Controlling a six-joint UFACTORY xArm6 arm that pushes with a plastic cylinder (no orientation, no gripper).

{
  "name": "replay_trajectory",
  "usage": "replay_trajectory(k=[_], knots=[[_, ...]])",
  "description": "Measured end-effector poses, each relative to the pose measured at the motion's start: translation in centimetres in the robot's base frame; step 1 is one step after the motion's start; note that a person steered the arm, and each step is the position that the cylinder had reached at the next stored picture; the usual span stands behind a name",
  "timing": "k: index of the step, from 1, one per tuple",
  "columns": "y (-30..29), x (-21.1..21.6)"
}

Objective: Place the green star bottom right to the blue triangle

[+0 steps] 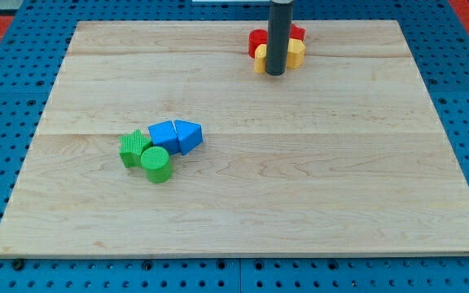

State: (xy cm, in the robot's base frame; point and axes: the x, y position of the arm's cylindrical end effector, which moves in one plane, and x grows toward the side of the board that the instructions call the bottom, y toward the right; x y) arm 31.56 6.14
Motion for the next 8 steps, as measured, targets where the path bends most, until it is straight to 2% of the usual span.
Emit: replay_trajectory(k=[2,3,4,5,6,7,8], knots=[[0.6,0.0],[1.4,2.9],[-4.0,8.1],[-13.1,7.9],[-19.4,8.1],[-22.0,8.6],[-21.3,9.9]])
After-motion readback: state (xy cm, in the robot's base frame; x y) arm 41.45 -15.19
